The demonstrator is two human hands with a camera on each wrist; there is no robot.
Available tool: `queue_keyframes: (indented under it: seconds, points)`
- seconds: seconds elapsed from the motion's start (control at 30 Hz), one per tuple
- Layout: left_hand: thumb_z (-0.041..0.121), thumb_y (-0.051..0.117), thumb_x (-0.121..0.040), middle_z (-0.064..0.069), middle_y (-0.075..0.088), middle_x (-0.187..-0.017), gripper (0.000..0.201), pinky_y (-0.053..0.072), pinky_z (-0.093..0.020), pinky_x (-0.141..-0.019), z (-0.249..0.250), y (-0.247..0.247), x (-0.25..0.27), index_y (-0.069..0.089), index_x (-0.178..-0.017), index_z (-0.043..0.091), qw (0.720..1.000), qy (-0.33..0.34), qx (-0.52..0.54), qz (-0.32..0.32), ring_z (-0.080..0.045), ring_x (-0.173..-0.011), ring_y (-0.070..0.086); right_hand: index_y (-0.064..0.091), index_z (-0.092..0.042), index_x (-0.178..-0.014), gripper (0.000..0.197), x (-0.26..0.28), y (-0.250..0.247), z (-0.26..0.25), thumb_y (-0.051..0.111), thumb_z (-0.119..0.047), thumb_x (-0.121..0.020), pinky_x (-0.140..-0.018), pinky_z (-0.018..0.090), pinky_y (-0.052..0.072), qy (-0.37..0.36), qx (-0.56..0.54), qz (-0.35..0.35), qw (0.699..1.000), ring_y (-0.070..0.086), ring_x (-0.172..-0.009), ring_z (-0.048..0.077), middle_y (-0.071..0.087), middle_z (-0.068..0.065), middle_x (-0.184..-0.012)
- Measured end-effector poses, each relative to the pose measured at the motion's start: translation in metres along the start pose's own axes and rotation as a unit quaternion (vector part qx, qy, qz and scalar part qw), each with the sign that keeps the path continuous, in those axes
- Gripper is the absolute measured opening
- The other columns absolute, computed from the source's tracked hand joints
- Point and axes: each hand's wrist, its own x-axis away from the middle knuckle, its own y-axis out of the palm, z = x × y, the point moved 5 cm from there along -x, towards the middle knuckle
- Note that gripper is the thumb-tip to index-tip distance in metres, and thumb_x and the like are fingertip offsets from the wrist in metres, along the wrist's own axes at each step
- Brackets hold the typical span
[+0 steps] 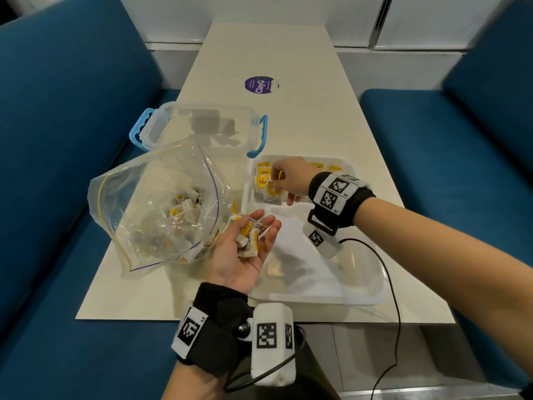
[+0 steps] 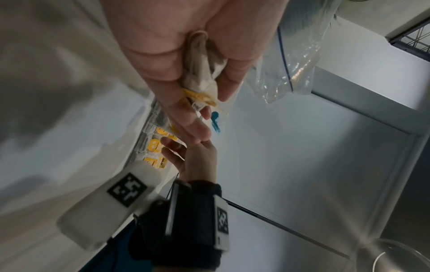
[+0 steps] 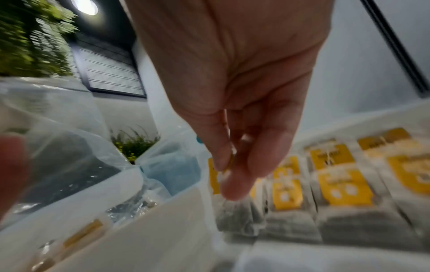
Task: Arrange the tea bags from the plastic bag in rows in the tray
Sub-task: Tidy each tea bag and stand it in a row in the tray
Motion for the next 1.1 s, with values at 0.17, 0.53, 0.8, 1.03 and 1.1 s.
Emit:
queue_keyframes:
  seconds: [0.17,0.53,0.8,1.03,1.1]
  points:
    - [0.016,0.046,-0.095,-0.019,0.069,-0.088,0.023,0.059,-0.026,-0.063,-0.002,0.000,-0.001,0.061,-0.098,-0.002,1.000,-0.004,-0.006,0.002,-0.027,-0.074,0.071,0.047,-0.012,-0.096,0.002,-0.011,0.015,0.003,0.047,-0.012,-0.094,-0.052,0.027,0.051,0.008,-0.004,-0.051,0.999,0.061,-0.054,0.019,0.059,0.010,-0.089]
    - [0.015,0.048,-0.094,-0.019,0.070,-0.087,0.023,0.057,-0.028,-0.068,-0.003,0.000,-0.002,0.062,-0.096,-0.002,1.000,-0.005,-0.018,0.004,-0.027,-0.074,0.071,0.053,-0.010,-0.100,0.010,-0.025,0.024,-0.004,0.045,-0.010,-0.093,-0.046,0.022,0.044,-0.008,0.068,-0.030,0.997,0.060,-0.061,0.022,0.055,0.005,-0.088]
    - [0.016,0.048,-0.094,-0.018,0.069,-0.087,0.023,0.057,-0.027,-0.068,-0.002,-0.002,-0.002,0.061,-0.098,-0.002,1.000,-0.002,-0.018,0.001,-0.027,-0.075,0.071,0.053,-0.014,-0.099,0.010,-0.032,0.022,0.000,0.047,-0.017,-0.091,-0.055,0.026,0.041,-0.014,0.175,0.028,0.984,0.064,-0.082,0.025,0.063,0.007,-0.099]
    - [0.017,0.047,-0.094,-0.017,0.070,-0.085,0.023,0.058,-0.025,-0.063,-0.001,-0.002,-0.002,0.061,-0.096,-0.001,1.000,-0.001,-0.015,-0.002,-0.026,-0.074,0.071,0.046,-0.013,-0.112,0.025,-0.034,0.020,0.004,0.055,-0.023,-0.091,-0.076,0.036,0.050,-0.002,0.182,0.060,0.982,0.051,-0.081,0.023,0.058,0.009,-0.104]
    - [0.017,0.046,-0.095,-0.017,0.070,-0.085,0.024,0.059,-0.025,-0.063,-0.001,-0.002,-0.002,0.061,-0.096,-0.001,1.000,-0.001,-0.015,-0.002,-0.026,-0.074,0.071,0.043,-0.011,-0.117,0.032,-0.033,0.018,0.004,0.056,-0.021,-0.090,-0.075,0.035,0.049,0.006,0.171,0.063,0.983,0.051,-0.081,0.023,0.059,0.010,-0.106]
